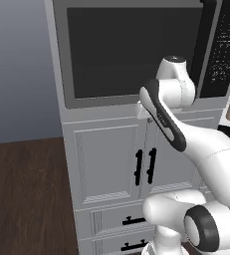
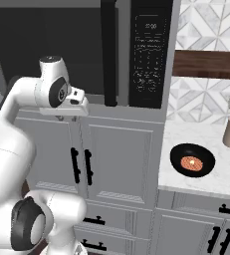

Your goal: Open the microwave, place the bowl with waffle inside the microwave, then close the microwave door and turn it on.

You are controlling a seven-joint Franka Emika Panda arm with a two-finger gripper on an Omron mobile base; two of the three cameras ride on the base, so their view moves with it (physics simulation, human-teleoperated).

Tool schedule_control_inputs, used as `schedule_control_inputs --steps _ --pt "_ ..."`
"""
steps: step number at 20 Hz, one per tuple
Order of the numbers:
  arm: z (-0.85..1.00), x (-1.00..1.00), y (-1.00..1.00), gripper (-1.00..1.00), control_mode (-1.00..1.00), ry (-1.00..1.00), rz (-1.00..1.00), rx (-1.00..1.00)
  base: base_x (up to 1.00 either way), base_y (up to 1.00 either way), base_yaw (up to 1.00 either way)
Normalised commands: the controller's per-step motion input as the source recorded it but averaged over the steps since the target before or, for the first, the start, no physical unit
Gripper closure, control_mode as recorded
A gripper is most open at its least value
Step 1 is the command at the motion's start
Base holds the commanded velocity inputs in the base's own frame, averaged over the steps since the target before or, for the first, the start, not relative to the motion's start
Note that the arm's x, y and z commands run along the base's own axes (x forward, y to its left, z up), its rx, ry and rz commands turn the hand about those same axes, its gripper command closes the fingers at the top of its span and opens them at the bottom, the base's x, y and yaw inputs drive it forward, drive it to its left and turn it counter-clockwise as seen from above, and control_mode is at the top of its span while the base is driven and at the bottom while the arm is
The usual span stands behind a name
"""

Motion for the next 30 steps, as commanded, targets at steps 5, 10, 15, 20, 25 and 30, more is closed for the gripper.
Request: schedule_control_inputs --steps 5,10,15,20,25,30 --pt "0.00 -0.11 0.12 -1.00 -1.00 -0.03 0.03 0.00 0.00 0.00 0.00" --pt "0.00 -0.33 0.06 -1.00 -1.00 -0.13 0.01 0.00 0.00 0.00 0.00" --pt "0.54 -0.10 -0.24 -1.00 -1.00 -0.31 0.00 0.04 0.00 0.00 0.00" --pt "0.84 -0.01 -0.43 -1.00 -1.00 -0.37 0.00 0.03 0.00 0.00 0.00" --pt "0.65 -0.01 -0.42 -1.00 -1.00 -0.35 0.00 0.00 0.00 0.00 0.00" --pt "0.28 -0.16 -0.44 -1.00 -1.00 -0.27 0.00 0.00 0.00 0.00 0.00"
